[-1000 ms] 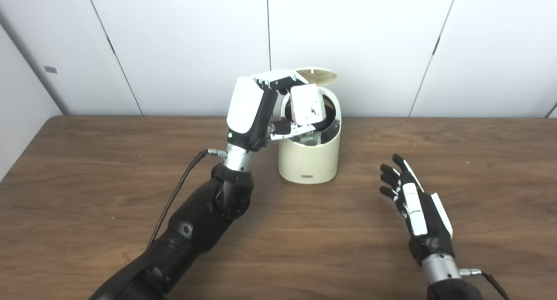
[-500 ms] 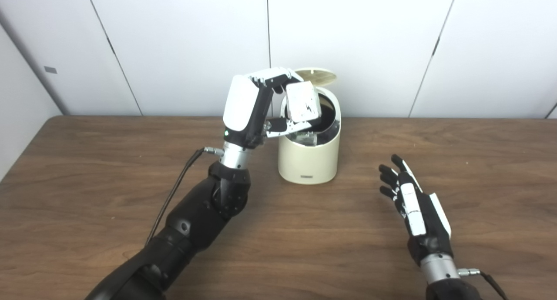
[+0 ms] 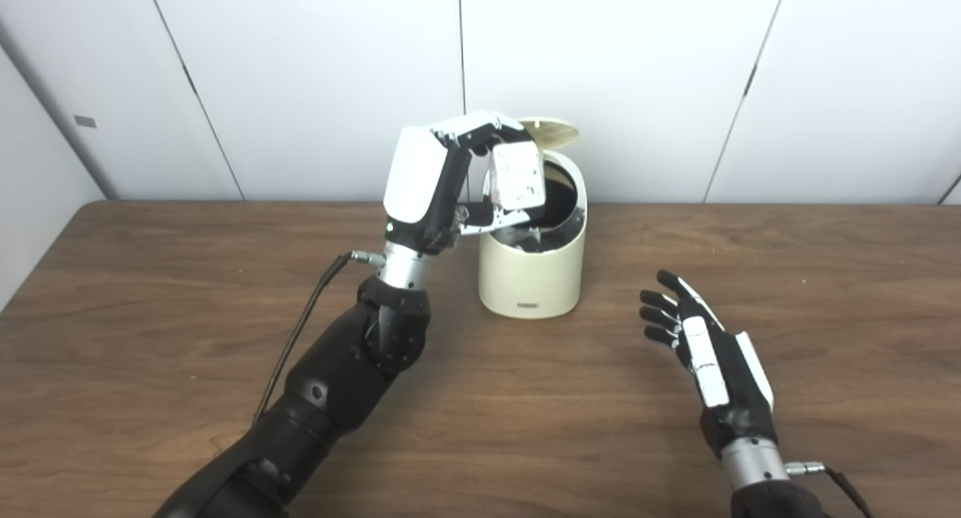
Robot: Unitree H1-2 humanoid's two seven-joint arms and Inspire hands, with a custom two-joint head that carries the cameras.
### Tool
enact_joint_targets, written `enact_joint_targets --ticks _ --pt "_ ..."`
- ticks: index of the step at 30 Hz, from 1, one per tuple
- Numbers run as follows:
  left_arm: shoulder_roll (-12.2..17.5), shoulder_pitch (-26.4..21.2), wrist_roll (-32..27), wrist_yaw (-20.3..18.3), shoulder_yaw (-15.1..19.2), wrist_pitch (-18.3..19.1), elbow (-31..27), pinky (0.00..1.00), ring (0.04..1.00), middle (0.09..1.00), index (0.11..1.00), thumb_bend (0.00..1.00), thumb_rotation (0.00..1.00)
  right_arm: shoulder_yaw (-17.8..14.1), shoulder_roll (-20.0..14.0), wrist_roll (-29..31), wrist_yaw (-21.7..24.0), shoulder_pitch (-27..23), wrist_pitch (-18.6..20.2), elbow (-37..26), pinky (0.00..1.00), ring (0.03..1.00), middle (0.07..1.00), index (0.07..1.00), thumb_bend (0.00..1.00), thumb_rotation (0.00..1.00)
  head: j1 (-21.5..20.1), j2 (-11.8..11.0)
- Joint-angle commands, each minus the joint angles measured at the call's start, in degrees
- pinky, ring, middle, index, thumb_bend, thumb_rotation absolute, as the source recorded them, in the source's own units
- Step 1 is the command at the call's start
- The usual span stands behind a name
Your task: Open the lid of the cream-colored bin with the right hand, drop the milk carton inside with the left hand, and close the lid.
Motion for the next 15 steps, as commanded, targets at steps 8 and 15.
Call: enact_joint_targets --ticks 8,15 --pt "0.8 -2.6 0.5 1.0 0.9 -1.1 -1.1 0.52 0.559 0.607 0.611 1.00 0.00 -0.4 0.5 1.4 -0.1 -1.6 -1.2 -2.2 0.81 0.816 0.787 0.888 0.44 0.97 0.0 -0.1" --pt "1.0 -2.5 0.8 1.3 1.0 -1.1 -1.2 0.52 0.560 0.591 0.594 1.00 0.00 -0.4 0.4 2.1 0.0 -1.7 -1.2 -2.2 0.83 0.824 0.781 0.891 0.44 0.97 -0.2 0.0"
